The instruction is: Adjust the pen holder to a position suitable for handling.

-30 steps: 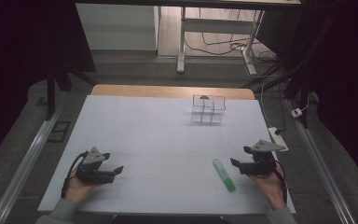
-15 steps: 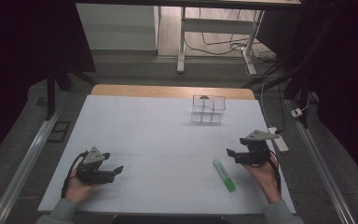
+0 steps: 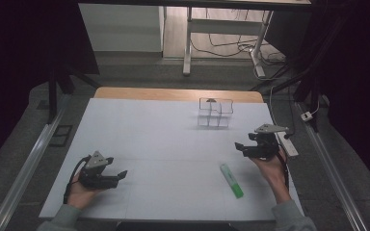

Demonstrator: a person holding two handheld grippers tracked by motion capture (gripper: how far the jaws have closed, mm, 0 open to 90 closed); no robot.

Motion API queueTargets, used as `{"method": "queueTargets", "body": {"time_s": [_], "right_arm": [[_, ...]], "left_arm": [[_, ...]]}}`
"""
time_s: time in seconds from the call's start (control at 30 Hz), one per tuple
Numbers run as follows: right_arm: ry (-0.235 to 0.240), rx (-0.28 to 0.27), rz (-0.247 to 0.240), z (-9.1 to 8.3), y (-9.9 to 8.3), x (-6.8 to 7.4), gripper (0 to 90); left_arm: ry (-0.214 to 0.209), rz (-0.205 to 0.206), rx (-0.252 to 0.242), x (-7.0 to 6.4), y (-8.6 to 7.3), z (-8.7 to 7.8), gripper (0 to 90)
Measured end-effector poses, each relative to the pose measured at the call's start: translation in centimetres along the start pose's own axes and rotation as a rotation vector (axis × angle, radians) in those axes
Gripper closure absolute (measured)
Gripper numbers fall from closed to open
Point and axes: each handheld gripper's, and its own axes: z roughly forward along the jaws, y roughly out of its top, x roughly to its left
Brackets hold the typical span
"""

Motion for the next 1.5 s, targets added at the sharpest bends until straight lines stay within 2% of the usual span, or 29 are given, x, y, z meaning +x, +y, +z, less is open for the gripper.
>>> {"method": "queueTargets", "body": {"time_s": [0.47,0.87,1.17,1.33,1.5], "right_arm": [[-0.016,0.011,0.017,2.4,1.3,-1.1,29.7],[-0.031,0.020,0.053,4.4,1.9,-2.2,34.2],[-0.056,0.032,0.086,6.5,2.5,-3.6,41.1],[-0.062,0.026,0.094,6.9,2.9,-4.1,44.8],[-0.073,0.013,0.100,7.1,3.4,-4.8,53.4]], "left_arm": [[-0.003,0.002,0.004,0.1,0.0,0.1,23.0],[-0.004,0.001,0.007,0.1,0.0,0.1,23.0],[0.003,0.000,0.010,0.1,0.0,0.1,23.0],[0.006,0.002,0.013,0.1,0.0,0.2,23.0],[0.009,0.000,0.016,0.2,-0.1,0.2,23.0]]}}
